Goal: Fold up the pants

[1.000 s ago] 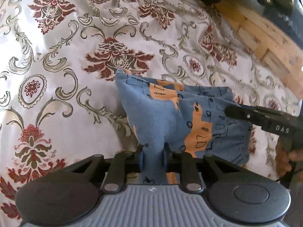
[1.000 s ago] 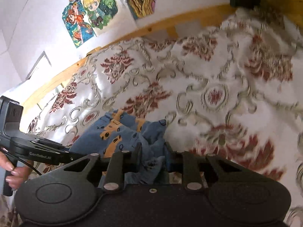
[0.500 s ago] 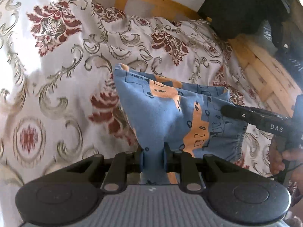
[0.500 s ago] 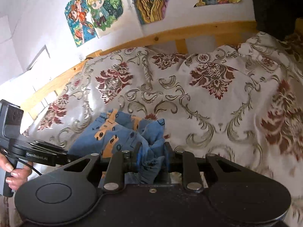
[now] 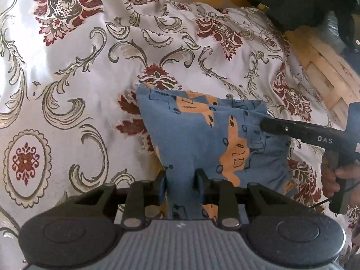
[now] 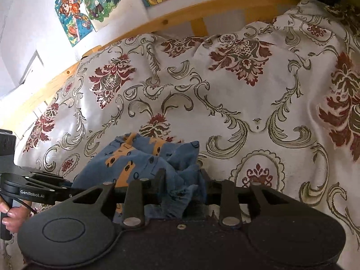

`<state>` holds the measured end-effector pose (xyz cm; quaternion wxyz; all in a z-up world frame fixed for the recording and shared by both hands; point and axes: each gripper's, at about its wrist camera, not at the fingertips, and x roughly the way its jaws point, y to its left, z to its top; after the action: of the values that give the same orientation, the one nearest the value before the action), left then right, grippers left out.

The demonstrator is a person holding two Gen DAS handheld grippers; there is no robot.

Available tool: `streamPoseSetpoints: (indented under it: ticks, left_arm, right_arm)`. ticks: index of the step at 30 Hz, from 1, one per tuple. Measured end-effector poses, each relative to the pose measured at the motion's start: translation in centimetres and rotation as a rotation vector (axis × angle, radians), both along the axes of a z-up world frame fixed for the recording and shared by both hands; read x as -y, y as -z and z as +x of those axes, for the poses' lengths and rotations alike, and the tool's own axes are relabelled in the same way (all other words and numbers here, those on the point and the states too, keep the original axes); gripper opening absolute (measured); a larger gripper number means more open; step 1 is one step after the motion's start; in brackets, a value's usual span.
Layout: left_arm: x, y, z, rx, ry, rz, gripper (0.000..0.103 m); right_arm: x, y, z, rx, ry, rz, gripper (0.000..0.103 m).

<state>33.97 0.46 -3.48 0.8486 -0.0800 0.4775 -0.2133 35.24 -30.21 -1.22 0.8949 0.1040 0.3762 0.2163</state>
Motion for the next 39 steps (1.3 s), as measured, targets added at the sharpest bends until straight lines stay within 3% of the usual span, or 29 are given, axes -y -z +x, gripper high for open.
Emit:
streamPoseSetpoints:
  ticks: [3,4,8,12,17,22,29,39]
  left_arm:
    - [0.0,-0.5,-0.2,0.006,-0.02,0.015,0.04]
    - [-0.1,-0.8,-0.4,0.007,-0.031,0.019,0.041]
    - [-0.3,-2.1,-1.6,0.039,-0.073,0.019,0.07]
    - [-0.5,-3.7,-3.9,0.095,-0.141,0.039,0.089]
    - [-0.5,-6.1,-8.4,0.205,-0.235,0.054,0.1]
    - [0.5,-8.2,-13.3,0.315,-0.281,0.099,0.103]
    - [1.7,-8.9,-19.9,0.432,-0.301,0.145,0.103]
    - [2.7,-7.6,-24.7,0.42,-0.29,0.195,0.103]
  right_arm:
    - [0.2,-0.7,-0.9,0.03,0.02,-0.025,0.043]
    - [0.3,-1.0,-1.3,0.043,0.026,-0.028,0.051]
    - [0.2,-2.6,-4.0,0.11,0.063,-0.049,0.069]
    - [-0.7,-3.9,-7.5,0.175,0.129,-0.061,0.091]
    - [-2.3,-5.5,-12.4,0.258,0.182,-0.091,0.101]
    - [-3.5,-7.0,-16.9,0.31,0.209,-0.139,0.102]
    - [-3.9,-8.0,-22.5,0.304,0.282,-0.147,0.102]
    - [-4.2,-7.1,-28.5,0.288,0.288,-0.187,0.102]
